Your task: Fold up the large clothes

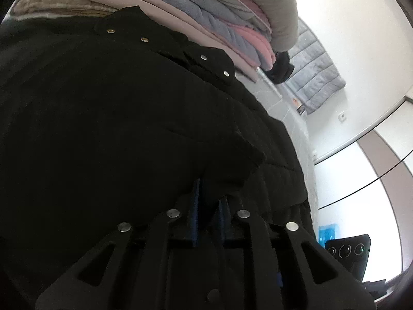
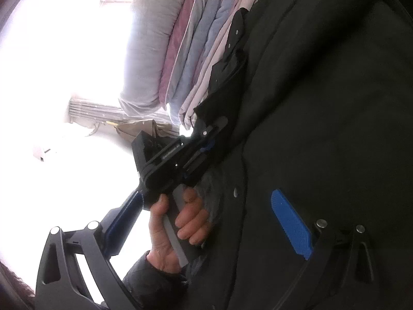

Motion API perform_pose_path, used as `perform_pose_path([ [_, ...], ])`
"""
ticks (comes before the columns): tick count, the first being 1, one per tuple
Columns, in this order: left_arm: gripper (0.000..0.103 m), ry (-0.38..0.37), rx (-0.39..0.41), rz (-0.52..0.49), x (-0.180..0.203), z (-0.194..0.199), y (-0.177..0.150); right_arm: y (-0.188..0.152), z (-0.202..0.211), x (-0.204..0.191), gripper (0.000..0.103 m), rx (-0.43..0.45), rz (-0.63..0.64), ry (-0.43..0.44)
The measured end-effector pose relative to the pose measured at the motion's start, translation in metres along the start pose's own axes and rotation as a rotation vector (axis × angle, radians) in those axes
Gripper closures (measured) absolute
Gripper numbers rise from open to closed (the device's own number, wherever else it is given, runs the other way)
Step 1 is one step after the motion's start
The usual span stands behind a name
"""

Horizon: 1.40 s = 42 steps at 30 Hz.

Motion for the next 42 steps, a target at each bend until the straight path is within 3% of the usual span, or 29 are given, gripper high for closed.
perform_pose_path([
  [2,0.066,0.008,-0.014,-0.023,0.006,0.005,-0.001,0.003,-0.002,0.0,0.007,0.001,-0.003,0.0],
  [5,0.045,0.033,0.001,-0.091,0.024,0.017,-0.01,0.004,-0.002,0.002,0.007,0.0,-0.006,0.004],
  [12,0.036,-0.032,0.06,-0.051,0.039,0.029,0.003,0.006,-0.001,0.005,0.007,0.005,-0.044,0.039],
  [17,0.035,0.031,-0.013,0.004,0.008,0.002,-0.009,0.005,-0.001,0.005,0.007,-0.001,-0.031,0.025],
  [19,0.035,0.041,-0.011,-0.024,0.0,-0.003,-0.014,0.005,-0.002,0.005,0.007,-0.006,-0.022,0.015],
  [26,0.035,0.021,-0.007,-0.024,0.012,0.03,-0.024,0.003,-0.007,0.0,0.007,-0.022,0.026,-0.025],
  [31,0.035,0.005,0.019,-0.027,0.017,0.109,-0.058,0.005,-0.006,-0.002,0.007,-0.078,0.019,-0.021],
  [33,0.035,-0.006,0.031,-0.006,0.012,0.155,-0.08,0.012,0.013,-0.004,0.007,-0.057,0.019,-0.046],
  [38,0.031,0.043,0.088,0.013,-0.005,0.279,-0.131,0.024,0.117,0.001,0.007,0.104,0.087,-0.067],
  [40,0.023,0.086,0.104,0.018,-0.016,0.322,-0.149,0.015,0.155,0.022,0.007,0.125,0.125,-0.155],
  [42,0.022,0.126,0.128,0.041,-0.032,0.361,-0.166,0.004,0.187,0.048,0.007,0.124,0.098,-0.213],
])
Point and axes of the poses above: each gripper's, at about its wrist camera, not at the fingertips, and z roughly against the way its jaws point, x to its right, y to its top, the point moved 7 cm from there along -z, roughly the way its jaws point, and after that the axes turned 15 degrees about -y, right-handed, at the moved point
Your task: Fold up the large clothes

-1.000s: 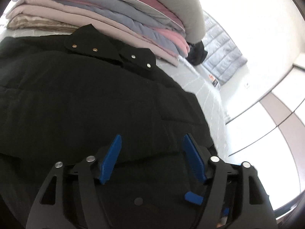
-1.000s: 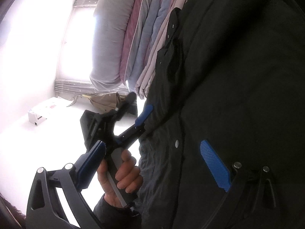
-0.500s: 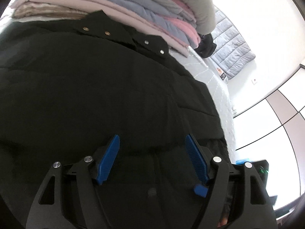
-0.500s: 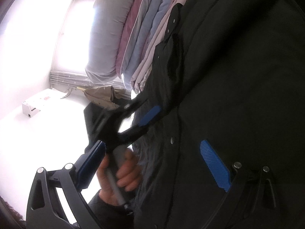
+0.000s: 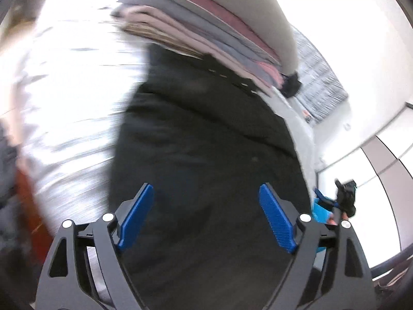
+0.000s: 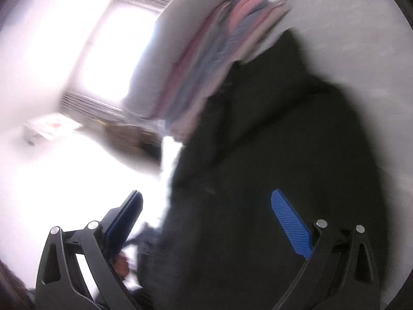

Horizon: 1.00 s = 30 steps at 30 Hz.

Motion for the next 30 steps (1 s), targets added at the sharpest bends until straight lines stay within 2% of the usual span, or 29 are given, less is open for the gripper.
perform_pose_path([
  [2,0.022,0.042,0.036,0.057,-0.025,0.035,-0.012,-0.013,0.026,0.032,0.007,-0.015,-0.047,-0.015],
  [6,0.022,0.069,0.08,0.175,-0.058,0.07,-0.037,-0.033,0.045,0.066,0.007,-0.047,-0.073,-0.09],
  [8,0.022,0.086,0.082,0.22,-0.067,0.072,-0.052,-0.042,0.045,0.077,0.007,-0.069,-0.071,-0.132],
  [10,0.022,0.096,0.065,0.239,-0.071,0.069,-0.068,-0.049,0.041,0.082,0.007,-0.096,-0.079,-0.138],
  [14,0.022,0.127,0.024,0.266,-0.076,0.056,-0.1,-0.066,0.037,0.087,0.007,-0.146,-0.083,-0.117],
  [18,0.022,0.127,0.017,0.323,-0.087,0.056,-0.119,-0.088,0.038,0.092,0.007,-0.192,-0.086,-0.09],
  [21,0.022,0.089,0.007,0.351,-0.089,0.053,-0.129,-0.101,0.039,0.097,0.007,-0.224,-0.103,-0.063],
  [26,0.022,-0.049,-0.036,0.412,-0.082,0.04,-0.141,-0.124,0.048,0.098,0.007,-0.266,-0.119,0.017],
  [30,0.022,-0.119,-0.106,0.435,-0.073,0.025,-0.154,-0.138,0.047,0.095,0.007,-0.302,-0.096,0.01],
])
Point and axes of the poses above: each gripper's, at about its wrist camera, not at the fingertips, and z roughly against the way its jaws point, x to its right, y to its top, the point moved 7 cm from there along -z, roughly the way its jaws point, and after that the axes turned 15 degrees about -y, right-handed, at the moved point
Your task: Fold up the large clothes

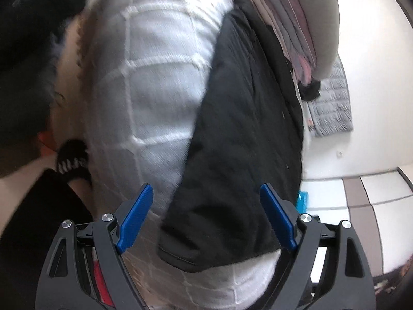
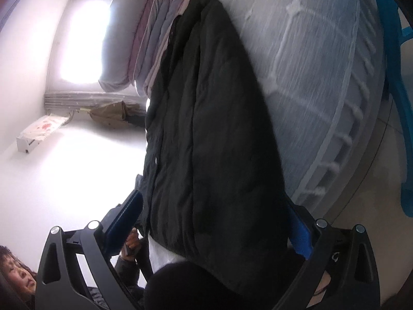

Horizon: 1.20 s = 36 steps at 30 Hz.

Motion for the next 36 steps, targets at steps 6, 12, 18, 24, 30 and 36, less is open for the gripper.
perform_pose_path([
  [6,0.029,0.021,-0.076,-0.054,0.014,-0.021,-0.017,-0.007,0.001,-0.003,0.049,0.037,-0.01,-0.008],
  [12,0.086,0.024,-0.072,-0.084,0.032,-0.02,-0.018,-0.019,0.023,0.007,0.09,0.115,-0.025,-0.015],
  [18,0.089,-0.025,-0.039,-0.13,0.067,-0.011,-0.011,-0.017,0.041,-0.027,0.094,0.188,0.016,0.061],
  [24,0.088,-0.002,-0.087,-0.14,0.065,-0.017,-0.008,-0.013,0.02,-0.021,0.077,0.069,-0.021,0.023],
  [30,0.042,0.019,-0.096,0.018,0.017,-0.018,-0.014,-0.007,0.019,0.004,0.038,0.077,-0.142,0.041],
  [36,0.078,0.032,-0.1,-0.051,0.014,-0.021,-0.017,-0.017,0.018,0.002,0.095,0.102,-0.077,-0.042],
])
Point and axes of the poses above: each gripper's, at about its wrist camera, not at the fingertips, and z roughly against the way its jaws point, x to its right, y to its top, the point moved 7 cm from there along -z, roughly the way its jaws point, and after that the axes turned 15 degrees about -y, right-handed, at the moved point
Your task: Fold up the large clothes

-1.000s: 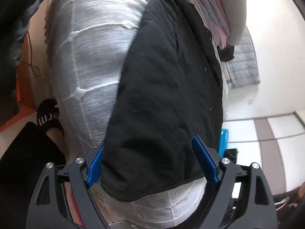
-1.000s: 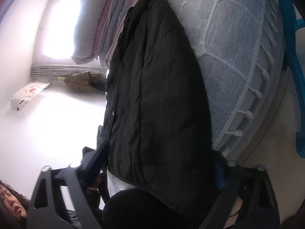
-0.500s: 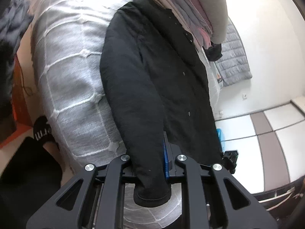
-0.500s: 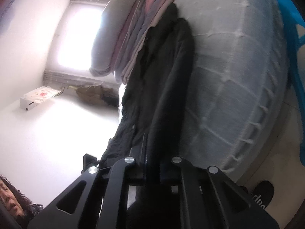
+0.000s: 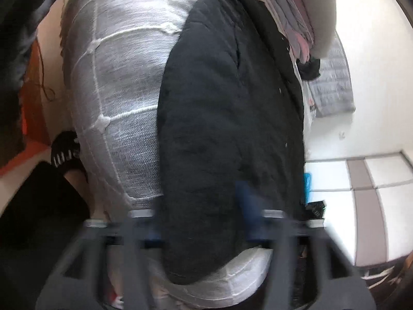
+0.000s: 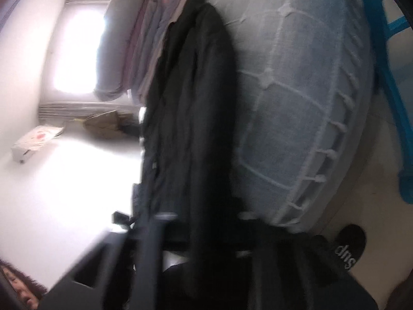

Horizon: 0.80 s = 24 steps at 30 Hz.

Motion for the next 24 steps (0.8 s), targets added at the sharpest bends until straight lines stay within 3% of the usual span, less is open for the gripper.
perform_pose_path([
  [1,0.086,-0.012,0.005,-0.011,0.004,0.0,0.0,-0.001,0.002,0.0,0.096,0.015,0.001,-0.011],
  [5,0.091,0.002,0.038,-0.057,0.022,0.004,0.001,-0.006,0.014,-0.021,0.097,0.067,-0.001,0.039],
  [14,0.092,-0.098,0.103,-0.18,0.1,0.032,0.01,-0.006,0.062,-0.106,0.097,0.177,0.061,0.29],
  [24,0.092,-0.163,0.122,-0.278,0.155,0.077,-0.023,-0.048,0.113,-0.124,0.097,0.216,0.075,0.384],
])
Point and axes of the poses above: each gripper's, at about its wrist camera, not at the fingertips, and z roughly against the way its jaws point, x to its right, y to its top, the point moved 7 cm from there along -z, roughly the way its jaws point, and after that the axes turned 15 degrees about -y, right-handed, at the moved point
